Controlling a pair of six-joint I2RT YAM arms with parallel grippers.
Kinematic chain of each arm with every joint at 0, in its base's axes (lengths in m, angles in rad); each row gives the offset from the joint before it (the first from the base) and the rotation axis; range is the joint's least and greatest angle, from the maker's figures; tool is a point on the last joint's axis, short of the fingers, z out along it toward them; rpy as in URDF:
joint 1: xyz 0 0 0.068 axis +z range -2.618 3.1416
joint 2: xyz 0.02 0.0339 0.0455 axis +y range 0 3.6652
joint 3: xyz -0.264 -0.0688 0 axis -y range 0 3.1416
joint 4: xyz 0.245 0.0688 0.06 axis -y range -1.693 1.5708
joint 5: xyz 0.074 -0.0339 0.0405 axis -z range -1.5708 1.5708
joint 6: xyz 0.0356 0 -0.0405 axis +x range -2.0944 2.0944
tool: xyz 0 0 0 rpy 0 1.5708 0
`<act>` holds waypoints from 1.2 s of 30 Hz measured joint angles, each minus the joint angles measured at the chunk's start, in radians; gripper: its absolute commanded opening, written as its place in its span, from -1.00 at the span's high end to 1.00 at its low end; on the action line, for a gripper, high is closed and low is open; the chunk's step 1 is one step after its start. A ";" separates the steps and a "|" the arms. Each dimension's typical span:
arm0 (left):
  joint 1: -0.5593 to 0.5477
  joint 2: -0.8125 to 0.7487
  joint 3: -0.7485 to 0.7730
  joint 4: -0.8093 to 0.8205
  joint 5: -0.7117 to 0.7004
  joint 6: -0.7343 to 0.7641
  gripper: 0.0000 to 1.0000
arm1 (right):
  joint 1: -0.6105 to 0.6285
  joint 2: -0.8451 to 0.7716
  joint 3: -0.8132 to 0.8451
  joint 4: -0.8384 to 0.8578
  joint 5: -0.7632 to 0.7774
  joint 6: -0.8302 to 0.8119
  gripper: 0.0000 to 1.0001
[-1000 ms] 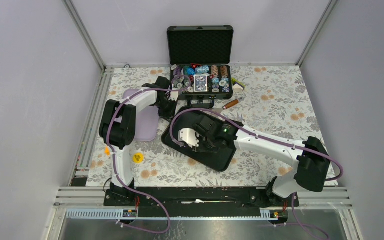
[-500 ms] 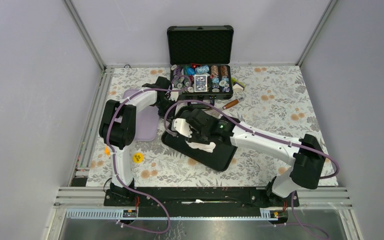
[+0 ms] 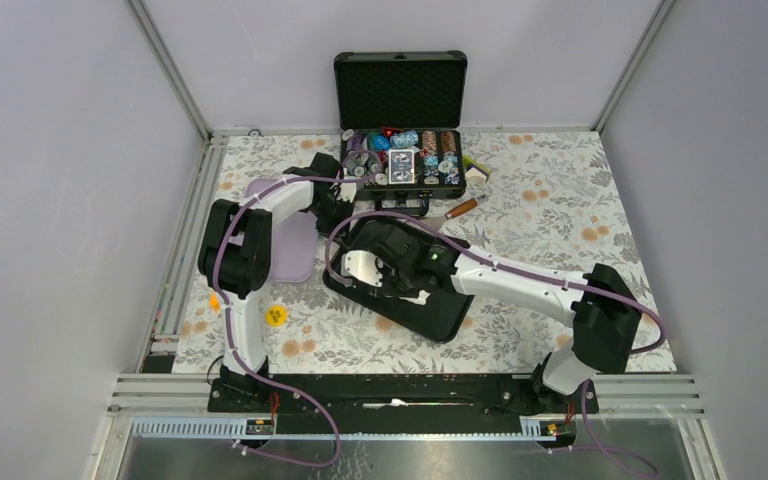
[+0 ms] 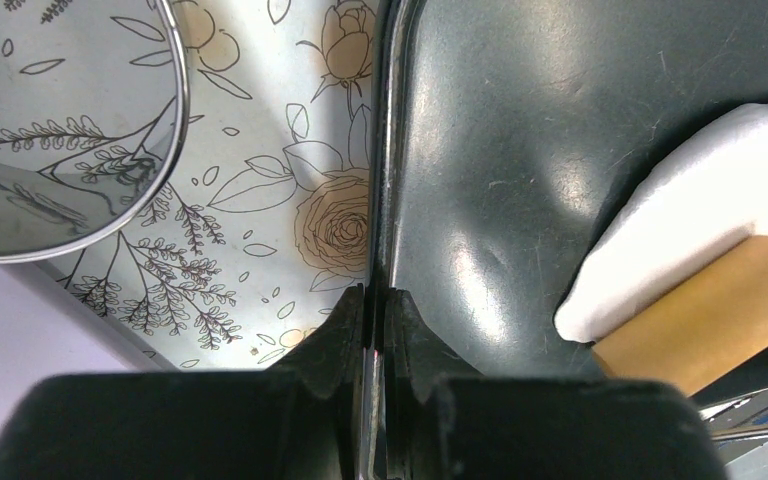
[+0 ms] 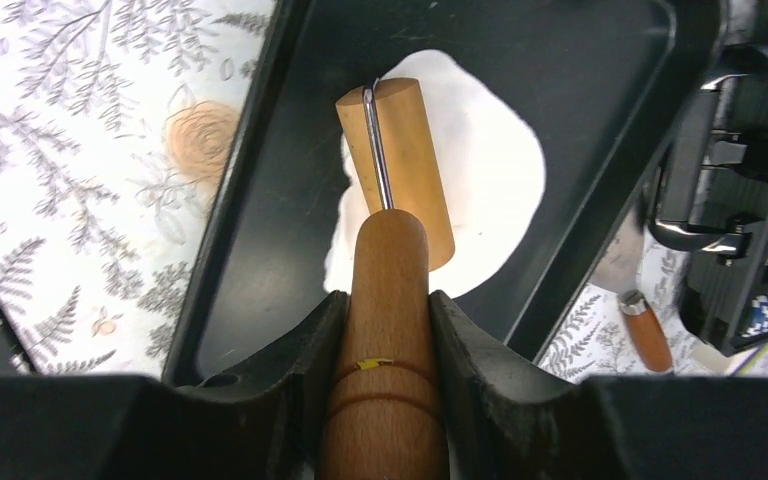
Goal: Roll out the dumpling wrappers from the dough
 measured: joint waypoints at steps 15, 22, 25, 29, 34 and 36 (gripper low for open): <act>0.001 0.000 0.000 0.000 0.002 0.000 1.00 | 0.013 -0.023 0.059 -0.181 -0.094 0.048 1.00; 0.001 0.000 -0.001 0.001 0.002 0.000 1.00 | -0.011 -0.023 0.093 -0.154 0.072 0.099 1.00; 0.001 0.000 -0.001 0.001 0.002 0.000 1.00 | -0.028 -0.023 0.091 -0.073 0.150 0.097 1.00; 0.001 0.000 -0.001 0.001 0.002 0.000 1.00 | -0.033 -0.021 -0.018 0.056 0.190 0.101 1.00; 0.003 0.000 -0.001 0.001 0.004 -0.002 1.00 | -0.021 -0.029 -0.059 0.056 0.150 0.105 1.00; 0.003 0.000 -0.001 0.001 0.005 -0.002 1.00 | -0.021 -0.038 -0.058 0.027 0.121 0.113 1.00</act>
